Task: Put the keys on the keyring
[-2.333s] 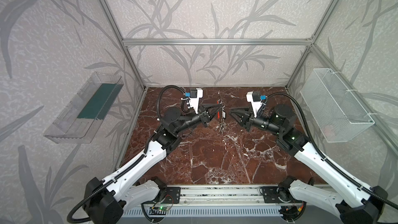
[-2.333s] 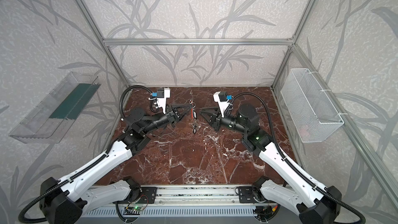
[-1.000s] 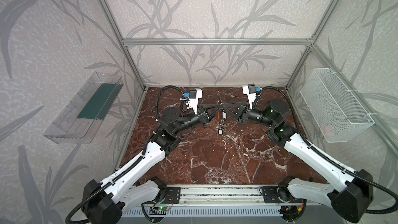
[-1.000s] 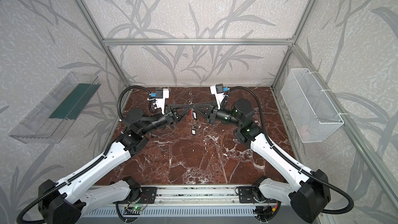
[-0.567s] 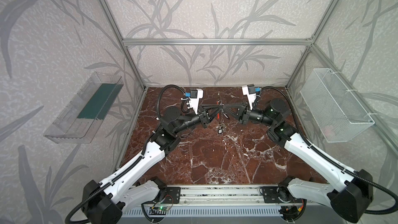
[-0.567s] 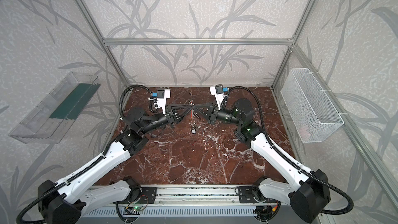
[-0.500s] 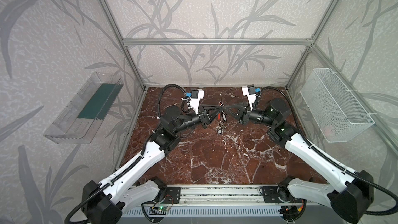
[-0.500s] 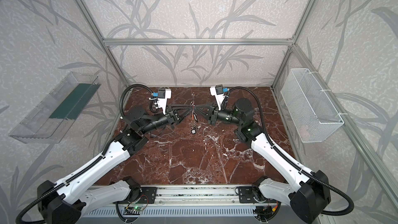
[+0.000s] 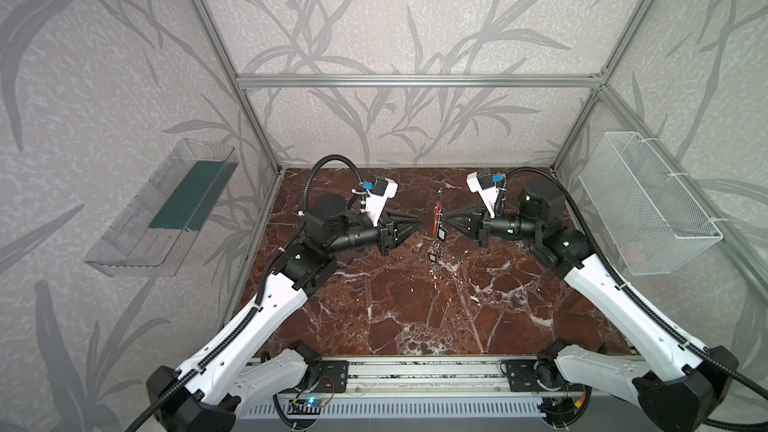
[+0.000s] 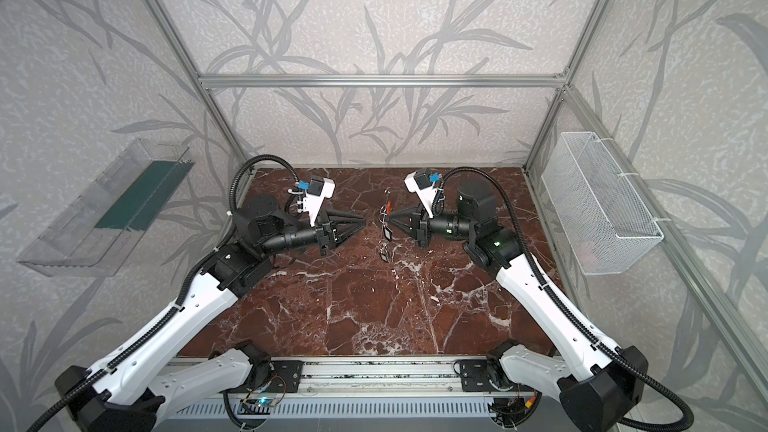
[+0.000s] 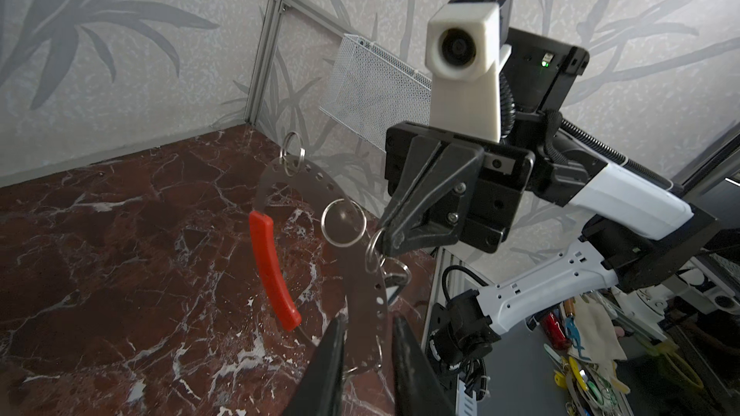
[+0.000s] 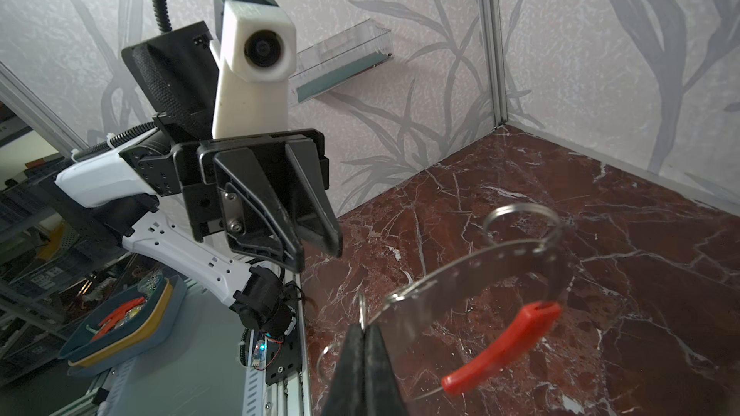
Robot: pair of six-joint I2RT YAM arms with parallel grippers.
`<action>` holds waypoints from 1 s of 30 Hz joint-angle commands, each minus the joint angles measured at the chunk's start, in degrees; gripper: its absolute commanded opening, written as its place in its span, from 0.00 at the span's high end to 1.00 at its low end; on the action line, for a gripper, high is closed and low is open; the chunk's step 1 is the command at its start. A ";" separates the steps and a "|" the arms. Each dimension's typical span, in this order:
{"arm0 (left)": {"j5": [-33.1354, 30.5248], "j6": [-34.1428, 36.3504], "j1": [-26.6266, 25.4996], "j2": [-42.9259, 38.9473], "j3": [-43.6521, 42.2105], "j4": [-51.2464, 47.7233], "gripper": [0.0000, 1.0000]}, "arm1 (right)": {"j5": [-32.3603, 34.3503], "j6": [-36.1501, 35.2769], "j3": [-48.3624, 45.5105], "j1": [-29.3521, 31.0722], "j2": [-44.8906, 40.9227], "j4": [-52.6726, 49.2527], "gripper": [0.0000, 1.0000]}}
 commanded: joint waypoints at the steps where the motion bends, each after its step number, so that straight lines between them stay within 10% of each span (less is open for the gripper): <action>1: 2.21 6.09 0.20 0.25 2.54 -7.15 0.76 | -1.99 -10.27 3.75 0.01 0.33 -11.44 1.00; 10: 5.14 6.95 0.13 2.17 3.81 -9.33 0.78 | 1.16 -22.41 10.98 3.42 3.84 -25.67 1.00; 30: 8.61 6.11 -0.12 4.87 4.68 -10.19 0.80 | 2.53 -22.86 12.44 6.51 7.33 -25.34 1.00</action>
